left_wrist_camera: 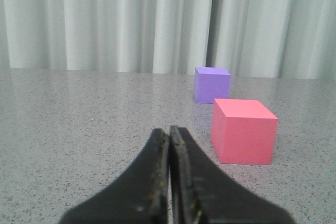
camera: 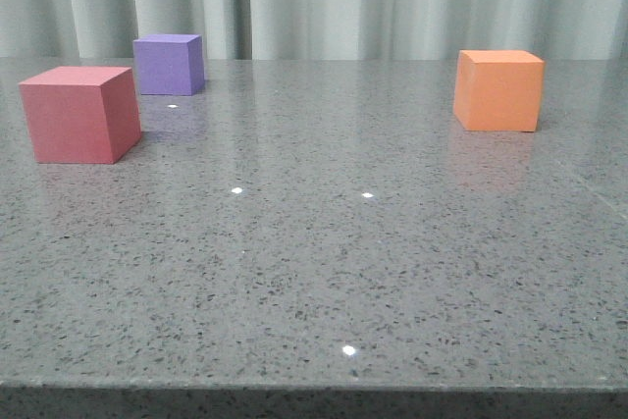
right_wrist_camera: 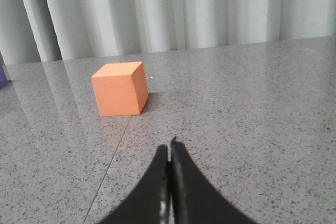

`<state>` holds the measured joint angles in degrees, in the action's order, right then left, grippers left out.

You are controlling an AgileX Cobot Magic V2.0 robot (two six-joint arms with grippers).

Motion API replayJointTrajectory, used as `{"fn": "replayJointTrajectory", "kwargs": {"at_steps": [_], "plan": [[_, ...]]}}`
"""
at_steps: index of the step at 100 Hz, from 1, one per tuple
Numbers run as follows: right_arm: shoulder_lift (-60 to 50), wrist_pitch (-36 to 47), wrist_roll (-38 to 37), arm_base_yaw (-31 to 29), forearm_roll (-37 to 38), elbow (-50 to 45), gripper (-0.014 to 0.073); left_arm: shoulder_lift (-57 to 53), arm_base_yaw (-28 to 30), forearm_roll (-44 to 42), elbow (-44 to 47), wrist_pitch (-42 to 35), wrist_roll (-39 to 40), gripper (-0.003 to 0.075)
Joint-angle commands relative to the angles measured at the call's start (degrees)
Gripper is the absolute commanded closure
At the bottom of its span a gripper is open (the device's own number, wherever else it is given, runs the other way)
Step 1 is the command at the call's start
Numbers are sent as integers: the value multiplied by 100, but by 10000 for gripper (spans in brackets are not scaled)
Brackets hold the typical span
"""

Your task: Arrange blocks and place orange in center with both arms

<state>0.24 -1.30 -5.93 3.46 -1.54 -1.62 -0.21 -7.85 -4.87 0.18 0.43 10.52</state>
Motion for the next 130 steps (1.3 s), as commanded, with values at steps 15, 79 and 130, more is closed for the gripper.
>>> {"fn": "replayJointTrajectory", "kwargs": {"at_steps": [15, 79, 130], "plan": [[44, 786, 35, -45, 5, 108, 661, -190, 22, 5, 235, -452, 21, 741], [1555, -2114, 31, -45, 95, 3203, 661, -190, 22, 5, 235, -452, 21, 741], [4429, -3802, 31, -45, 0, 5251, 658, -190, 22, 5, 235, -452, 21, 741]]}}
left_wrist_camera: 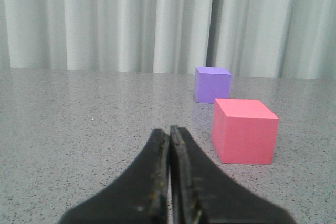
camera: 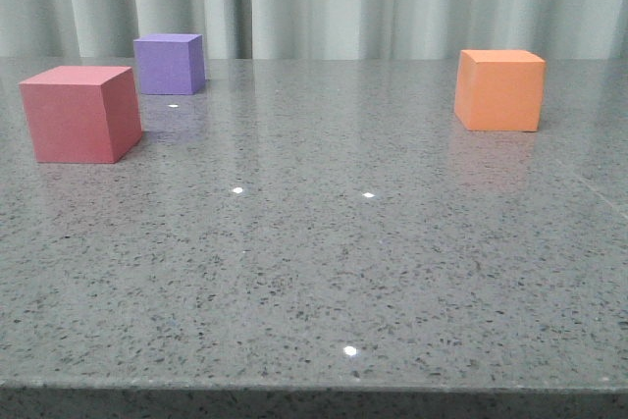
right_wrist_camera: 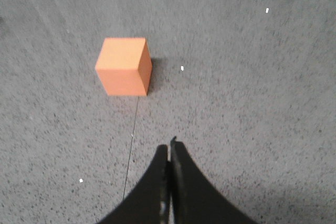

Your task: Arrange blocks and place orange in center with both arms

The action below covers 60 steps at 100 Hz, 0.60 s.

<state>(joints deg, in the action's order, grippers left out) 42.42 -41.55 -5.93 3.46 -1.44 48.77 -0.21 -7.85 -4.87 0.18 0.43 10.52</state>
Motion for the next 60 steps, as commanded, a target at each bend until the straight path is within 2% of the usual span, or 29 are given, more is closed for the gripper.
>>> {"fn": "replayJointTrajectory", "kwargs": {"at_steps": [1, 9, 17, 35, 42, 45, 60], "plan": [[227, 210, 31, -45, -9, 212, 658, -190, 22, 5, 235, -452, 21, 741], [371, 48, 31, -45, -9, 212, 624, -190, 22, 5, 235, -452, 21, 741], [491, -137, 31, -45, -9, 212, 520, -190, 22, 5, 235, -452, 21, 741], [587, -425, 31, -45, -9, 207, 78, -190, 22, 5, 235, -452, 21, 741], [587, -438, 31, -45, -9, 207, -50, -190, 22, 5, 235, -452, 21, 741], [587, -438, 31, -45, -9, 207, -78, -190, 22, 5, 235, -452, 21, 741], [587, -314, 31, -45, -204, 207, -49, -190, 22, 5, 235, -452, 21, 741]]}}
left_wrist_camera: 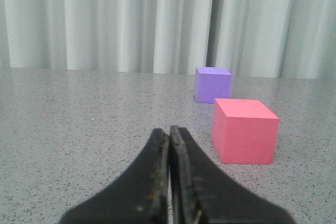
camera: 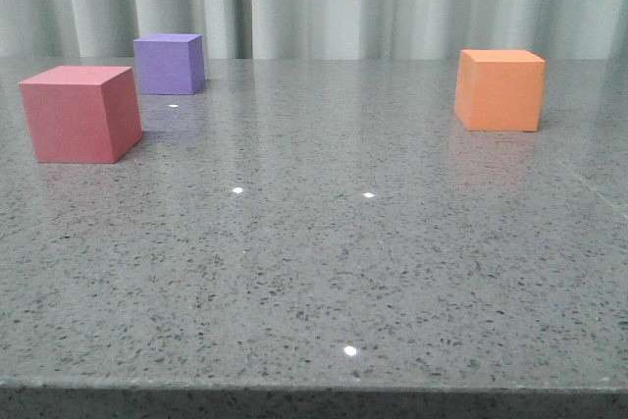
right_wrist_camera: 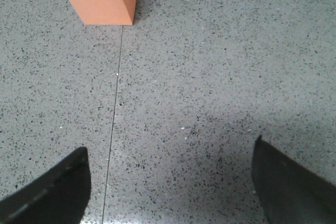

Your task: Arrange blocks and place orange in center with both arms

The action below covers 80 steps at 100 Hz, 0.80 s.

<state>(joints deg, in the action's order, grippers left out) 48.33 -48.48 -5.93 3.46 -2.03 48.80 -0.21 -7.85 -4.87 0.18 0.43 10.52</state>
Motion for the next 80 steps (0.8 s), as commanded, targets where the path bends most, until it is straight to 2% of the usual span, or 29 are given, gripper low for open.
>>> {"fn": "replayJointTrajectory", "kwargs": {"at_steps": [1, 14, 33, 58, 80], "plan": [[1, 410, 31, -45, -160, 204, -49, -190, 22, 5, 235, -452, 21, 741], [210, 709, 31, 9, -317, 302, -49, -190, 22, 5, 235, -452, 21, 741], [1164, 798, 31, 300, -317, 857, -49, -190, 22, 5, 235, -452, 21, 741], [2743, 919, 31, 592, -317, 1991, -49, -190, 22, 5, 235, -452, 21, 741], [3781, 860, 31, 607, -322, 3106, -49, -190, 22, 5, 235, -452, 21, 741]]}}
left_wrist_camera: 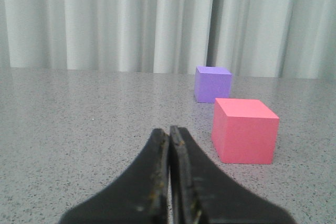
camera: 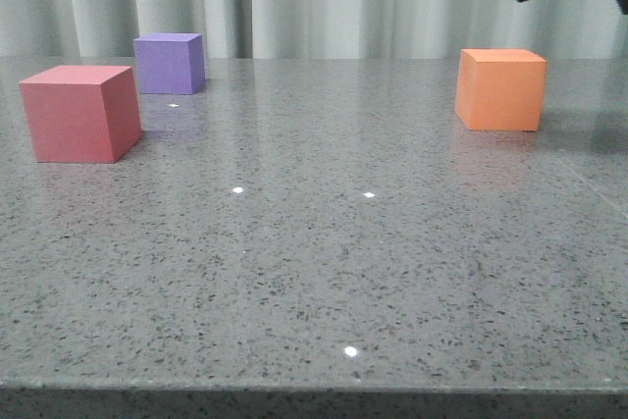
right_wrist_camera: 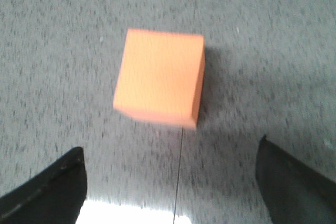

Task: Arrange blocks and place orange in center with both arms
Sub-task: 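Lower the right gripper over the orange cube and close on it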

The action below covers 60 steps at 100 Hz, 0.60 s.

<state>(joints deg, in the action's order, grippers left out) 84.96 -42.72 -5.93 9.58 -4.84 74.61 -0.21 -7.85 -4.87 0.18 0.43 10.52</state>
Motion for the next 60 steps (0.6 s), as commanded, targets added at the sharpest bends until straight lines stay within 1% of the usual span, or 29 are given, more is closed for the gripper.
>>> {"fn": "replayJointTrajectory", "kwargs": {"at_steps": [1, 28, 60], "plan": [[144, 278, 31, -5, -41, 554, -49, -190, 22, 5, 235, -452, 21, 741], [1014, 323, 31, -5, -71, 1300, -49, -190, 22, 5, 235, -452, 21, 741], [1645, 315, 31, -5, -188, 1412, -49, -190, 22, 5, 235, -452, 21, 741]]}}
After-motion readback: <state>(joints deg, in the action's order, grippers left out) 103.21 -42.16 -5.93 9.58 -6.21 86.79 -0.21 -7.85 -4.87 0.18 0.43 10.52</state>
